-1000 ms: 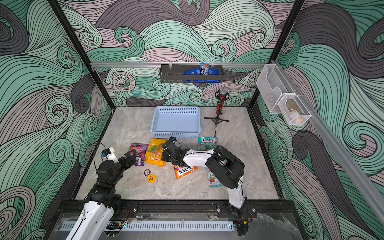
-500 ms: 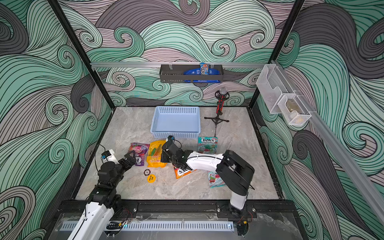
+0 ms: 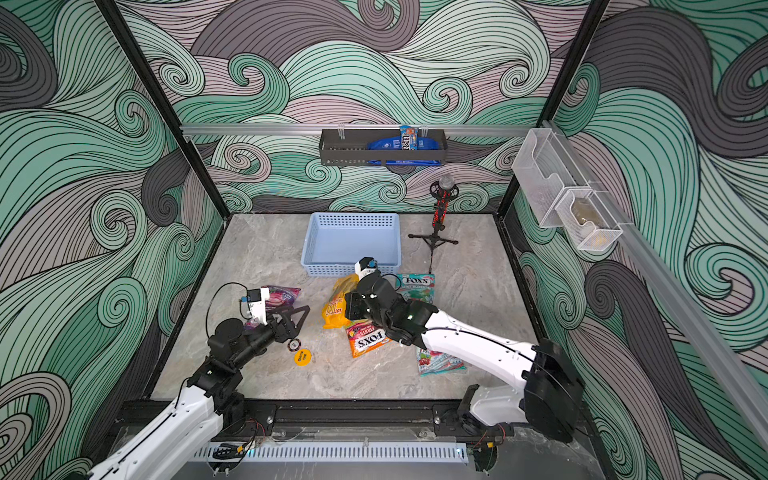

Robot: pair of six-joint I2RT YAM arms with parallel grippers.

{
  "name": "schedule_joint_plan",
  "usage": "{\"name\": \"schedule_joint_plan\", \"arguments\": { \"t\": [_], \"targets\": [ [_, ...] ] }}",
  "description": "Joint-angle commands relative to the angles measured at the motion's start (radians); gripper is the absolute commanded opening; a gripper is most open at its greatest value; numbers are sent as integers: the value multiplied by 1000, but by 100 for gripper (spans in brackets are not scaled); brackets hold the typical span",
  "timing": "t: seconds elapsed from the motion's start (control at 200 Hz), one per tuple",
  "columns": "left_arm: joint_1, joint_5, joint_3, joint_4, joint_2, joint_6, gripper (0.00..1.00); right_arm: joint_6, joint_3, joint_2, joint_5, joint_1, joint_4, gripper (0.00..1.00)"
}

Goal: Put the candies in the basket
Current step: Pick up the candy at the center of the board, then place the candy in the basket.

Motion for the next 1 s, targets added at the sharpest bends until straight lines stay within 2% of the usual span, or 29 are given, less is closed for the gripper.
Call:
{"name": "schedule_joint_plan", "arguments": {
  "t": [0.0, 0.08, 0.165, 0.27, 0.37, 0.495, 0.57, 0.685, 0.745, 0.816, 0.911, 0.996],
  "targets": [
    [-107, -42, 50, 56, 127, 129, 97, -46, 59, -49, -33, -57, 1, 0],
    [-176, -139, 80, 23, 194, 210, 89, -77, 121, -49, -71, -88, -33, 0],
    [-200, -193, 78, 13, 226, 250, 85, -121, 209, -18, -117, -130, -78, 0],
    [-202, -159, 31, 92, 241, 238, 82, -181, 343, 55, -133, -175, -145, 0],
    [-201, -184, 46, 52, 216, 234, 82, -232, 463, 161, -154, -212, -168, 0],
    [-200, -287, 14, 66, 159, 210, 83, -265, 667, 377, -203, -237, -212, 0],
    [-198, -411, -2, 37, 108, 157, 85, -273, 835, 533, -231, -237, -259, 0],
    [-195, -631, -14, -74, 5, 47, 92, -280, 1158, 783, -246, -237, -344, 0],
    [-190, -650, -39, -85, -57, 24, 93, -281, 1335, 913, -267, -238, -383, 0],
    [-182, -647, -67, -82, -122, 13, 98, -281, 1471, 1025, -296, -241, -390, 0],
    [-170, -658, -78, -108, -179, -8, 99, -277, 1469, 1087, -284, -264, -390, 0],
    [-161, -682, -78, -138, -197, -37, 99, -268, 1312, 1062, -270, -295, -388, 24]
  ]
}}
